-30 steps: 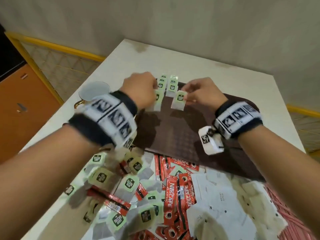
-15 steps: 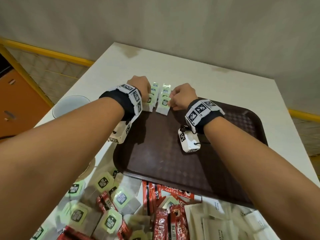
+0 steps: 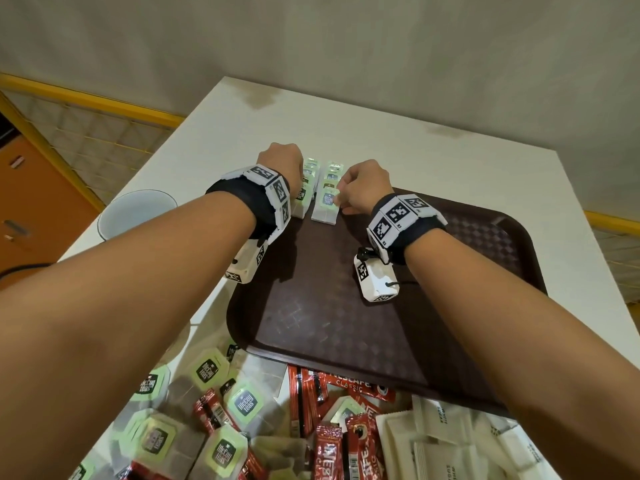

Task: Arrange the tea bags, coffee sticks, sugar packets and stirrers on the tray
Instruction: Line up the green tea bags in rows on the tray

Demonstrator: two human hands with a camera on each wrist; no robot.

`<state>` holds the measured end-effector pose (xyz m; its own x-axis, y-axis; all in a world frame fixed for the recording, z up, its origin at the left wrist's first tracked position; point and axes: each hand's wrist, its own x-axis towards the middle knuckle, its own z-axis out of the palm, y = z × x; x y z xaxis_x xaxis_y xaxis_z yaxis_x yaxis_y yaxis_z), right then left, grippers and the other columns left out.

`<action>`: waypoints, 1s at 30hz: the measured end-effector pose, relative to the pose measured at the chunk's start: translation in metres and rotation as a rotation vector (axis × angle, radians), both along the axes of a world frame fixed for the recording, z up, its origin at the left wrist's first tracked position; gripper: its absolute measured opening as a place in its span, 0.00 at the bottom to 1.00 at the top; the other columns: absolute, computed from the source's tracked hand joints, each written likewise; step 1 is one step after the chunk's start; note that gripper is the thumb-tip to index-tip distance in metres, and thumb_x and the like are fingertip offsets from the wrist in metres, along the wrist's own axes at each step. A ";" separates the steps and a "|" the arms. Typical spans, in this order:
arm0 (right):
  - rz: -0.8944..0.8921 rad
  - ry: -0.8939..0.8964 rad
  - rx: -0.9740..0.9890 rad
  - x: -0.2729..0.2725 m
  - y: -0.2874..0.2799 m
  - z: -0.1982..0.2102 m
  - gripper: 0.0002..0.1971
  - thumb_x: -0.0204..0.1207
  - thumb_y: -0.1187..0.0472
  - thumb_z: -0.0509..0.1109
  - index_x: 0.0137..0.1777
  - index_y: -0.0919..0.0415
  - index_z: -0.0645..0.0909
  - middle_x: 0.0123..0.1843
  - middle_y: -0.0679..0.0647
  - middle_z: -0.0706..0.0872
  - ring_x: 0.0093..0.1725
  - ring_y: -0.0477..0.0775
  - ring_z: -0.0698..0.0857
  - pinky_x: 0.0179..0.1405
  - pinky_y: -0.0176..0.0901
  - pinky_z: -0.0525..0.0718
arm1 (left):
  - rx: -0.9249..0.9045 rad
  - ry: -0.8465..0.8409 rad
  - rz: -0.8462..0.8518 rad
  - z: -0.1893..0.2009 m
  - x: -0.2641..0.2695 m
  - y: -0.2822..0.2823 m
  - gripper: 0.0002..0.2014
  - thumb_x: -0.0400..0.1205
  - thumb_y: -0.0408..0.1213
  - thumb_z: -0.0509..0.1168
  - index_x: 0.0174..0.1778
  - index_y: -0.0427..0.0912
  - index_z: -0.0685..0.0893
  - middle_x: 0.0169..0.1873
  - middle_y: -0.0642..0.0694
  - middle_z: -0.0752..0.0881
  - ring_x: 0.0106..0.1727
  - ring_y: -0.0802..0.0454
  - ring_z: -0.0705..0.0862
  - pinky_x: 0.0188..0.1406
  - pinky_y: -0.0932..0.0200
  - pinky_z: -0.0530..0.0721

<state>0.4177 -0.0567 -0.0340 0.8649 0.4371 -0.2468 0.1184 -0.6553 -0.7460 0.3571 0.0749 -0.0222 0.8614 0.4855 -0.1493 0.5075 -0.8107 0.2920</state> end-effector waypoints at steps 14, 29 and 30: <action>-0.003 -0.183 0.006 0.000 0.007 0.000 0.09 0.69 0.75 0.74 0.36 0.63 0.79 0.42 0.64 0.86 0.39 0.65 0.90 0.40 0.60 0.91 | 0.021 -0.075 -0.018 -0.006 -0.004 0.006 0.13 0.76 0.22 0.67 0.55 0.33 0.86 0.54 0.35 0.86 0.57 0.36 0.84 0.45 0.55 0.78; 0.261 -0.286 -0.267 -0.020 0.007 0.000 0.18 0.64 0.63 0.84 0.50 0.69 0.82 0.49 0.64 0.87 0.47 0.64 0.88 0.50 0.58 0.89 | -0.007 0.052 -0.037 -0.010 -0.018 -0.008 0.16 0.69 0.40 0.80 0.41 0.39 0.80 0.49 0.39 0.86 0.49 0.40 0.86 0.43 0.54 0.83; 0.259 -0.285 -0.273 -0.020 0.008 0.000 0.18 0.64 0.63 0.84 0.50 0.68 0.82 0.49 0.64 0.87 0.46 0.64 0.88 0.51 0.57 0.89 | -0.010 0.045 -0.037 -0.009 -0.018 -0.008 0.16 0.69 0.40 0.80 0.41 0.39 0.80 0.49 0.38 0.86 0.49 0.40 0.86 0.44 0.53 0.83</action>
